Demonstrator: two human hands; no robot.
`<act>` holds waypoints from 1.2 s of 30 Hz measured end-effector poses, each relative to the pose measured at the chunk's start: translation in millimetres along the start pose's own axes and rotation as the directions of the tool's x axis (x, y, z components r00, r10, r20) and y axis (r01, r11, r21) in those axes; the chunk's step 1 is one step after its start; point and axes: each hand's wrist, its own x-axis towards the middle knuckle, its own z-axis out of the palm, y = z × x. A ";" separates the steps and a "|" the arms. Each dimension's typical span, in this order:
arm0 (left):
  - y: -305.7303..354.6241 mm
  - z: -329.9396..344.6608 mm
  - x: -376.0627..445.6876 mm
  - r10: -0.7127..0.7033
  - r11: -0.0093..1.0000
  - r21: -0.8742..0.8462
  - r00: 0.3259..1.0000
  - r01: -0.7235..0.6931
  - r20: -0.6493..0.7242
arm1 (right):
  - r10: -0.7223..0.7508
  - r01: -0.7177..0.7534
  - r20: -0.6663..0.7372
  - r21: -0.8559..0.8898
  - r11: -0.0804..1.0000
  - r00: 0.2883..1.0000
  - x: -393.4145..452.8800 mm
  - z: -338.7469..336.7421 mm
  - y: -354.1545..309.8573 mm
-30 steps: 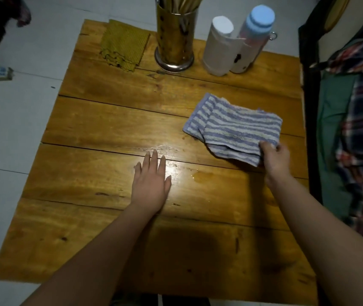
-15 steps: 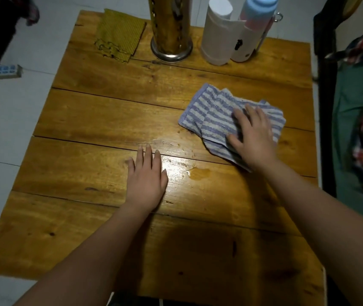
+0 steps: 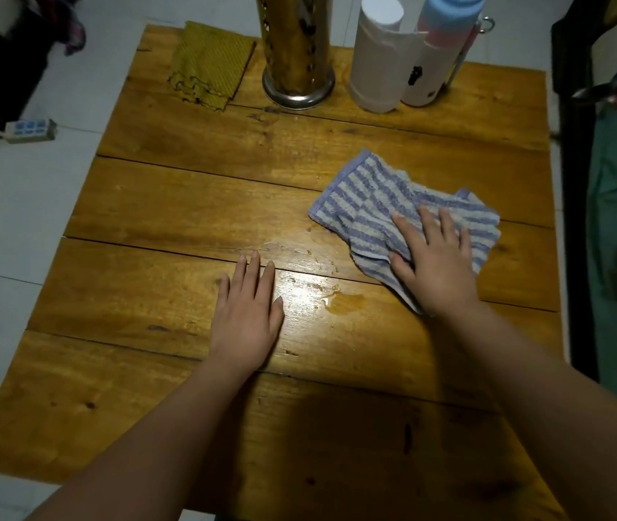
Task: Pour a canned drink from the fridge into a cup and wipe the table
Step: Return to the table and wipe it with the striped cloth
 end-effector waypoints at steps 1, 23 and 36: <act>-2.1 0.2 -1.2 0.010 1.000 -0.003 1.000 -0.010 0.003 | 0.009 -0.009 -0.002 0.000 1.000 1.000 -1.7 -0.1 0.8; -48.3 -18.6 -47.1 0.036 0.997 0.059 0.985 -0.046 0.167 | 0.082 -0.085 0.024 0.162 0.983 0.996 -94.9 30.2 -114.2; -52.5 -20.0 -46.2 0.064 0.995 0.059 0.980 -0.076 0.189 | 0.492 -0.479 -0.061 0.154 0.864 0.869 -99.5 20.0 -55.7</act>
